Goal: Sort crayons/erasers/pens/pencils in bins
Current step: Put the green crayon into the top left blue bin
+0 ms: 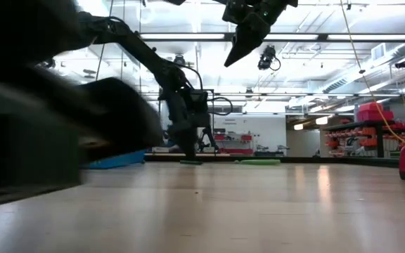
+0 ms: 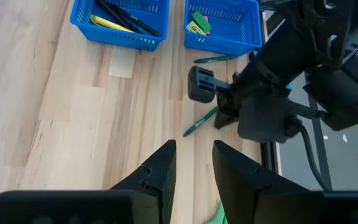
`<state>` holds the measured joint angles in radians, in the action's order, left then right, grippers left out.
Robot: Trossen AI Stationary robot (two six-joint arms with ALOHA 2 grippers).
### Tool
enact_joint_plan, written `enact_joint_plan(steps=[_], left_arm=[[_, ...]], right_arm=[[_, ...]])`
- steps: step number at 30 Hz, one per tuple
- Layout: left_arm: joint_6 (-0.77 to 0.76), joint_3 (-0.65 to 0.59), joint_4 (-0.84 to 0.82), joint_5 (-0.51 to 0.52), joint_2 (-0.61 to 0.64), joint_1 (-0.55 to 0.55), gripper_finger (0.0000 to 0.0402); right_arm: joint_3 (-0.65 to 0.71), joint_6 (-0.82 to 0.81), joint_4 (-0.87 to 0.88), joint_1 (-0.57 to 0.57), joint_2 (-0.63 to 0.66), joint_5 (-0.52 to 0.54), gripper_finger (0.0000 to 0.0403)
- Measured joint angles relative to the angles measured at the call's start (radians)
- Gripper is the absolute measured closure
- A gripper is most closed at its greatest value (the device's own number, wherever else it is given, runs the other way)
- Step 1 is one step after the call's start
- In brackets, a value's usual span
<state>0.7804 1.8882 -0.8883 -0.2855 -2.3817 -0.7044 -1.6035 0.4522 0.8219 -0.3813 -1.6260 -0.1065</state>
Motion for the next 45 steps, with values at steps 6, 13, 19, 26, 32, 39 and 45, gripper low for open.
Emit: enact_joint_plan(steps=[6, 13, 19, 26, 32, 39, 45], left_arm=[[-0.14, 0.0, -0.098, 0.011, 0.001, 0.011, 0.0396], [-0.343, -0.001, -0.144, 0.024, 0.001, 0.016, 0.0392], [-0.274, -0.011, -0.361, -0.086, -0.001, 0.009, 0.0394], [-0.188, -0.009, -0.521, -0.207, 0.004, 0.079, 0.0397], [-0.157, -0.008, -0.519, -0.174, 0.013, 0.126, 0.0393], [-0.115, -0.007, -0.559, -0.166, 0.128, 0.123, 0.0391], [-0.139, -0.005, -0.518, -0.153, 0.286, 0.112, 0.0396]], right_arm=[[0.0, 0.0, 0.0, 0.0, 0.0, 0.0, 0.0291], [0.0, -0.013, 0.007, 0.0, 0.0, 0.0, 0.0291], [0.0, -0.011, 0.01, 0.0, 0.0, 0.0, 0.0291], [0.0, -0.008, 0.01, 0.0, 0.0, 0.0, 0.0291], [0.003, -0.013, 0.008, 0.0, 0.0, 0.0, 0.0291], [0.097, -0.004, 0.01, 0.006, 0.0, -0.019, 0.0291], [0.275, 0.022, -0.086, 0.074, 0.0, -0.038, 0.0291]])
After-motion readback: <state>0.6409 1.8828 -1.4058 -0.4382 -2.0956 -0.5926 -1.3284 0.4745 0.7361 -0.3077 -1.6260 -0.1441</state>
